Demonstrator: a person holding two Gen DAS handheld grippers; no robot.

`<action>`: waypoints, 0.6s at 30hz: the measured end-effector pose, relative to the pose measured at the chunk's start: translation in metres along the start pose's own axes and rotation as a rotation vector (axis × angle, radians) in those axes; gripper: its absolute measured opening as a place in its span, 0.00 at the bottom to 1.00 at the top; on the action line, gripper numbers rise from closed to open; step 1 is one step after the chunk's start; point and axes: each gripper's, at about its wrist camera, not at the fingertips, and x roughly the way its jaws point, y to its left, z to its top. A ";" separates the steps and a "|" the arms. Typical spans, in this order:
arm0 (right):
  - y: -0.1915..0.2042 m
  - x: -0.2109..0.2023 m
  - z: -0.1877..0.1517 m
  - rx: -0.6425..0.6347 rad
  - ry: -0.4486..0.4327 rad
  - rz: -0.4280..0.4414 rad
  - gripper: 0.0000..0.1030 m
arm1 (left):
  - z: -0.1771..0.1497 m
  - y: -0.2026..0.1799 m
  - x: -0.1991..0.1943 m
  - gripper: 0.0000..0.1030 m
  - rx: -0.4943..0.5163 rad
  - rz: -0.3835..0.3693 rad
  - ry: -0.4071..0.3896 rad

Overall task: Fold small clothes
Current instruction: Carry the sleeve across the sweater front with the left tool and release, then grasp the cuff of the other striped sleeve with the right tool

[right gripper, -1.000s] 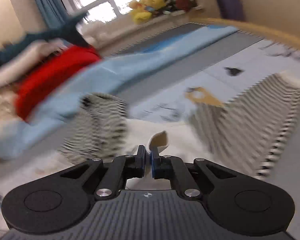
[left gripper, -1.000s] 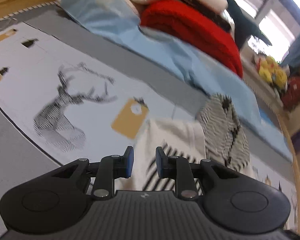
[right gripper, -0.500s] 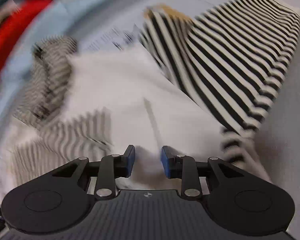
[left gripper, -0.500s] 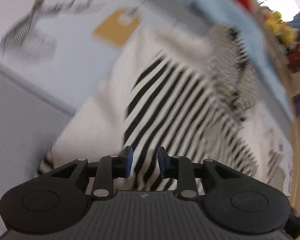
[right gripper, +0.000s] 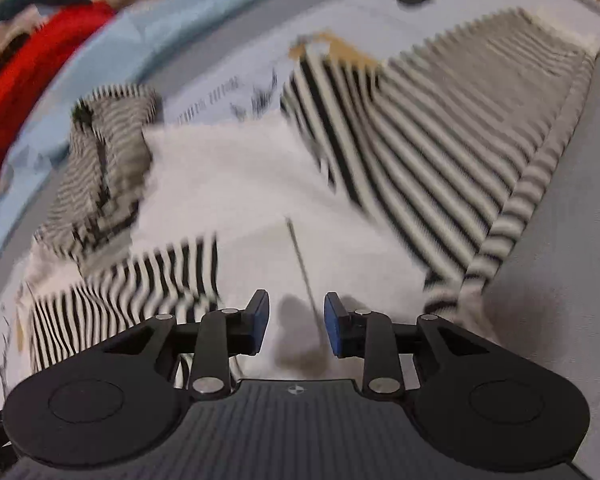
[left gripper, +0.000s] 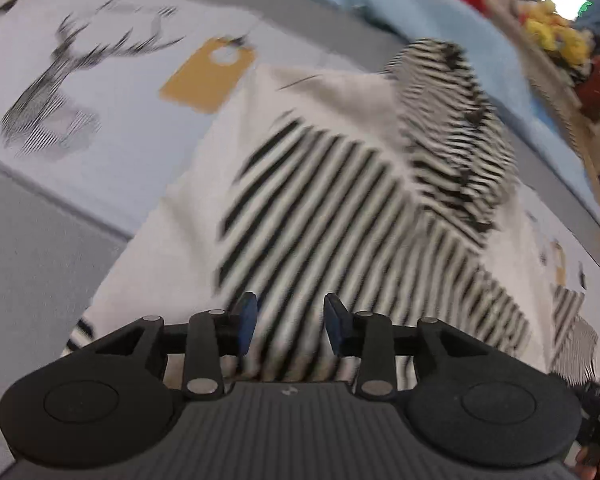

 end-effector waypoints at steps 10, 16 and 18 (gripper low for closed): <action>-0.065 -0.036 0.038 0.057 -0.184 -0.038 0.31 | -0.008 -0.044 0.000 0.41 0.159 -0.008 -0.026; -0.136 -0.055 0.065 0.143 -0.273 -0.051 0.14 | -0.010 -0.050 0.002 0.41 0.174 -0.012 -0.030; -0.161 -0.057 0.075 0.187 -0.304 -0.043 0.08 | -0.011 -0.052 0.002 0.41 0.177 -0.012 -0.032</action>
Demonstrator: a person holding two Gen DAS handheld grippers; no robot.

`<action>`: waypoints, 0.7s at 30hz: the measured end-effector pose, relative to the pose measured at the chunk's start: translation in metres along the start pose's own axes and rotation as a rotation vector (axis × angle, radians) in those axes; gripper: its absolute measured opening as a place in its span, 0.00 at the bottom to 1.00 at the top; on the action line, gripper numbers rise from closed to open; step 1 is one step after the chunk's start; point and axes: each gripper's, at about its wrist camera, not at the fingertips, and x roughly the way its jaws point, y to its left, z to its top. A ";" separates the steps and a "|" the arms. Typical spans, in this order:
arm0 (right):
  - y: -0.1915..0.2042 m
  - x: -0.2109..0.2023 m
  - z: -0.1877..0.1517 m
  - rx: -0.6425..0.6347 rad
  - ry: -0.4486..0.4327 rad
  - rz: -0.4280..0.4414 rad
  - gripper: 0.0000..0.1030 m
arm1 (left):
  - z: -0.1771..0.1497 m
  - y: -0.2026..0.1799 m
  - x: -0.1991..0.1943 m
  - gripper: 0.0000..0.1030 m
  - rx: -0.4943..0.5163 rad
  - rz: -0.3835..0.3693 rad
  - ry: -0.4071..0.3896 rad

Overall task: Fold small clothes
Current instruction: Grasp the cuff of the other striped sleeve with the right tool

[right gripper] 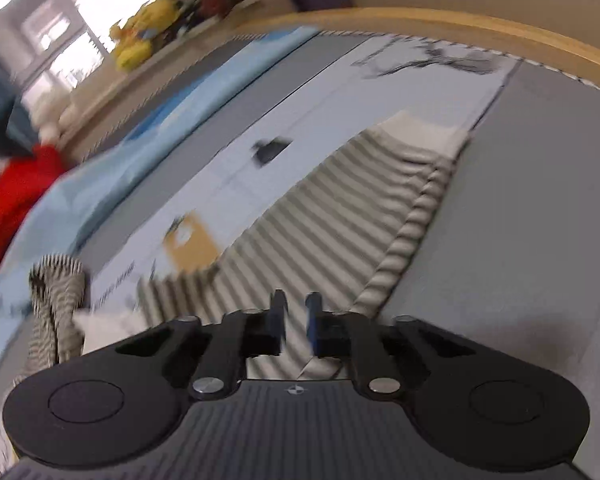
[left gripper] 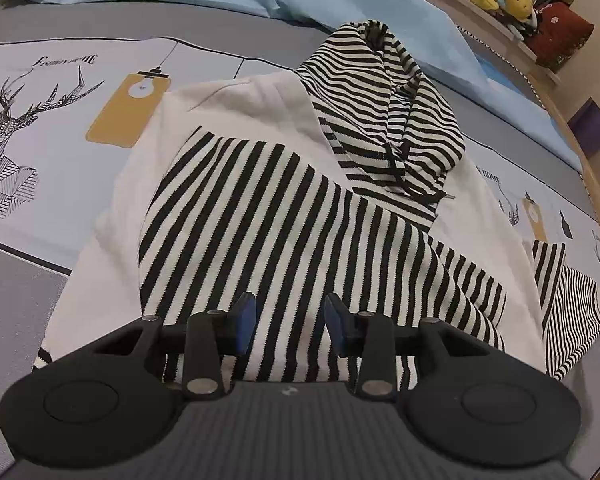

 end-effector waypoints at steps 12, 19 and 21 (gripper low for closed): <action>-0.083 0.041 0.025 0.215 -0.001 -0.093 0.39 | -0.004 -0.011 0.006 0.41 0.036 0.009 0.004; -0.088 0.063 0.028 0.242 -0.022 -0.047 0.40 | -0.005 -0.015 0.010 0.41 0.044 0.008 0.013; -0.087 0.068 0.029 0.240 -0.040 -0.035 0.40 | -0.005 -0.014 0.011 0.41 0.047 0.009 0.015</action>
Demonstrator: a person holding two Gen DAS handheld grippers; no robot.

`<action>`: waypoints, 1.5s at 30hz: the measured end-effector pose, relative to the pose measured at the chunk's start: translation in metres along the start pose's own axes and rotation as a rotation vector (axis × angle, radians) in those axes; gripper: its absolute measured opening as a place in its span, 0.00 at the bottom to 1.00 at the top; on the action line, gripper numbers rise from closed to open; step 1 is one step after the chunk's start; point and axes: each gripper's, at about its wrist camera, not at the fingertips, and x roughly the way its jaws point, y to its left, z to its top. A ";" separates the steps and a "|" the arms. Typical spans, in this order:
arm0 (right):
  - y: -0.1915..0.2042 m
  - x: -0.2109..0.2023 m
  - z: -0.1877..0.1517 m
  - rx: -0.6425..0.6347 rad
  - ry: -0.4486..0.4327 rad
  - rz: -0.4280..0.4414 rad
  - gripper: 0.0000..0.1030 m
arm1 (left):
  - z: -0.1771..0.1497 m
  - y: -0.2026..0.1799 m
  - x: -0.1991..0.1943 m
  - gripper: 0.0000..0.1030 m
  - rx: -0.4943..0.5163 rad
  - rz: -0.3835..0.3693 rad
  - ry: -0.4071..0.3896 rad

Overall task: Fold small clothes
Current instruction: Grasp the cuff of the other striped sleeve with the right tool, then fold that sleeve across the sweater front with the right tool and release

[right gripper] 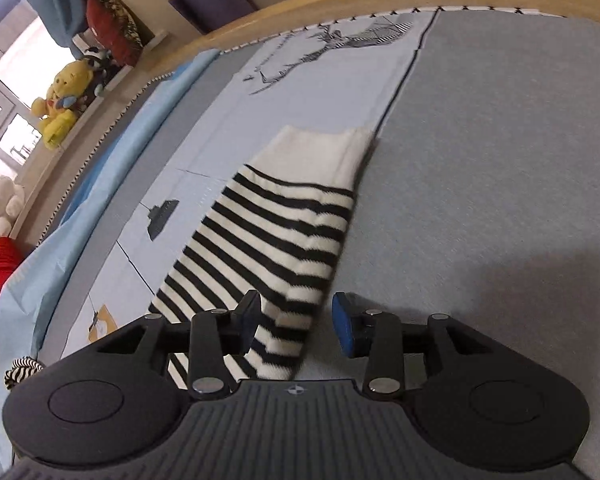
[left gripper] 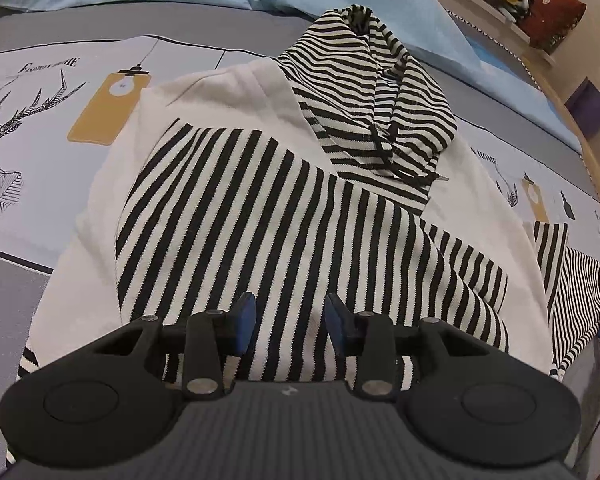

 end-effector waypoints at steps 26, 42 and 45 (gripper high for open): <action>0.290 -0.169 -0.256 -0.929 0.075 0.589 0.10 | 0.017 0.088 -0.043 0.41 -0.184 -0.021 -0.054; 0.231 -0.109 -0.207 -0.657 0.110 0.173 0.40 | 0.022 0.055 -0.020 0.43 -0.174 -0.049 -0.012; 0.179 -0.099 -0.154 -0.414 0.013 -0.032 0.41 | 0.021 0.051 -0.016 0.43 -0.171 -0.037 -0.010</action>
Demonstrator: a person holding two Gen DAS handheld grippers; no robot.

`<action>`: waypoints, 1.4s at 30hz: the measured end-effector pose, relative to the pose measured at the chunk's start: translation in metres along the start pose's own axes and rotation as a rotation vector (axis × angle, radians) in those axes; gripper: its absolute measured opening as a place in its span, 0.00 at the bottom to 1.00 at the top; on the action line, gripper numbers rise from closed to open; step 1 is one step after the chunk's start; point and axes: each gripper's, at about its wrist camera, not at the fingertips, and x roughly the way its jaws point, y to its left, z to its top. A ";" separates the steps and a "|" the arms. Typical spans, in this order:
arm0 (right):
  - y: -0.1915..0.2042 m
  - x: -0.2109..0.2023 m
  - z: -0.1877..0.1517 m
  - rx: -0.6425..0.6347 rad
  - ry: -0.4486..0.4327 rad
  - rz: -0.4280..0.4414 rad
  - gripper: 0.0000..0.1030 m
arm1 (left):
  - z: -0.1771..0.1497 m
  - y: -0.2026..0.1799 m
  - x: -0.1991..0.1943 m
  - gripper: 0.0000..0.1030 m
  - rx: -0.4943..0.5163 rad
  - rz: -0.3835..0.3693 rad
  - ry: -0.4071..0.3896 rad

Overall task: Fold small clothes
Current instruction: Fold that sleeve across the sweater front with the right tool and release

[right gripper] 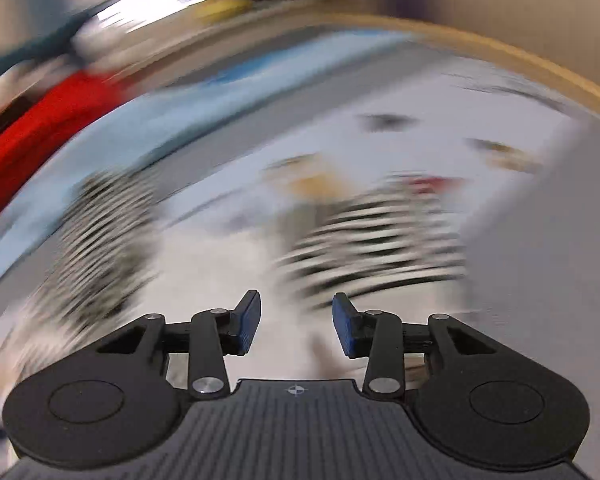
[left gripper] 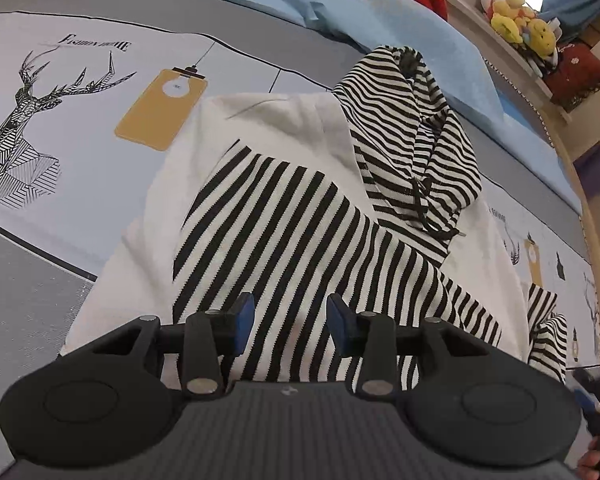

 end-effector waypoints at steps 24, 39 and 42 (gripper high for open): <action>0.009 -0.027 0.003 -0.001 -0.082 0.121 0.03 | -0.001 -0.003 0.002 0.43 0.000 0.006 0.000; 0.106 -0.037 -0.030 -0.212 0.112 0.688 0.37 | 0.002 0.011 0.006 0.48 -0.072 -0.068 0.050; 0.094 -0.024 -0.029 -0.199 0.132 0.543 0.38 | -0.001 0.015 0.011 0.51 -0.073 -0.077 0.090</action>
